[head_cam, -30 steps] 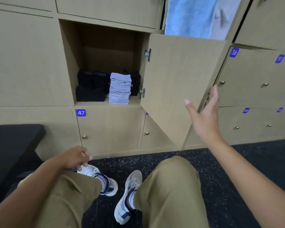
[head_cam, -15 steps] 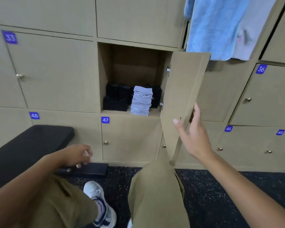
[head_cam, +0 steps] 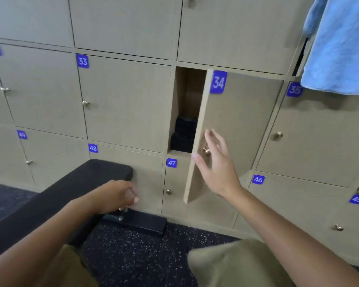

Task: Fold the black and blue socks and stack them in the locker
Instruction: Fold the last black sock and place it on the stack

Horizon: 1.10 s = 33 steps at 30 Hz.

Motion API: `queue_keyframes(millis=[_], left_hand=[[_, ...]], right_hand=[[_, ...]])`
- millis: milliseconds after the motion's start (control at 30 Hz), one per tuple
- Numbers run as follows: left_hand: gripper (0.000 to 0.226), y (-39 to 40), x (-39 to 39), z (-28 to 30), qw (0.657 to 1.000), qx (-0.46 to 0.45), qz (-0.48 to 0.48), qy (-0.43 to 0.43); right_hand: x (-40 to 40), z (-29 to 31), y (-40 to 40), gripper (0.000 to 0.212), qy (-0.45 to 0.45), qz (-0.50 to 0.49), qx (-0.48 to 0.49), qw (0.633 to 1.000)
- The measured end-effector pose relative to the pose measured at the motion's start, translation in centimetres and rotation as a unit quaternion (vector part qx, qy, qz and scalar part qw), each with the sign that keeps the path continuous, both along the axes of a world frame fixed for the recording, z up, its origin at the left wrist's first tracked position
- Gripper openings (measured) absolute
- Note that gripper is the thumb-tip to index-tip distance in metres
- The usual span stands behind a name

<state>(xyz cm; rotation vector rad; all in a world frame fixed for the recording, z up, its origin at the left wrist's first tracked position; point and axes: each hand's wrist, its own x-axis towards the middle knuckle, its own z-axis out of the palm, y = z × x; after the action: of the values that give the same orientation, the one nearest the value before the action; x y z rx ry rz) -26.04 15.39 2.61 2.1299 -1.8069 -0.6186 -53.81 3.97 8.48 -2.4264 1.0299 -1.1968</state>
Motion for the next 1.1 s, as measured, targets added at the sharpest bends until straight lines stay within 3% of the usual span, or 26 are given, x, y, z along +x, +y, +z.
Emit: queue_keyframes(millis=[133, 267, 533, 800, 900, 1100], left_hand=[[0.009, -2.2, -0.4, -0.8, 0.997, -0.054, 0.004, 0.049], [0.021, -6.0, -1.3, -2.0, 0.997, -0.057, 0.007, 0.059], [0.018, -13.3, 0.6, -4.8, 0.995, -0.041, 0.09, 0.003], [0.016, -18.0, 4.5, -8.6, 0.976, -0.036, 0.206, -0.062], [0.018, -18.9, 5.3, -9.3, 0.973, -0.023, 0.227, -0.045], [0.013, -19.6, 4.3, -8.4, 0.962, -0.009, 0.269, 0.041]], right_hand=[[5.9, -0.6, -4.8, 0.073, 0.011, 0.027, 0.022, 0.999], [9.6, -1.8, -10.8, 0.074, 0.034, 0.046, -0.023, 0.998], [12.3, -3.5, -21.4, 0.046, -0.028, 0.152, -0.156, 0.976], [13.5, -4.8, -28.5, 0.043, -0.034, 0.238, -0.213, 0.947], [14.1, -4.7, -30.2, 0.041, -0.032, 0.232, -0.229, 0.945], [14.6, -3.4, -31.5, 0.037, -0.018, 0.233, -0.163, 0.958]])
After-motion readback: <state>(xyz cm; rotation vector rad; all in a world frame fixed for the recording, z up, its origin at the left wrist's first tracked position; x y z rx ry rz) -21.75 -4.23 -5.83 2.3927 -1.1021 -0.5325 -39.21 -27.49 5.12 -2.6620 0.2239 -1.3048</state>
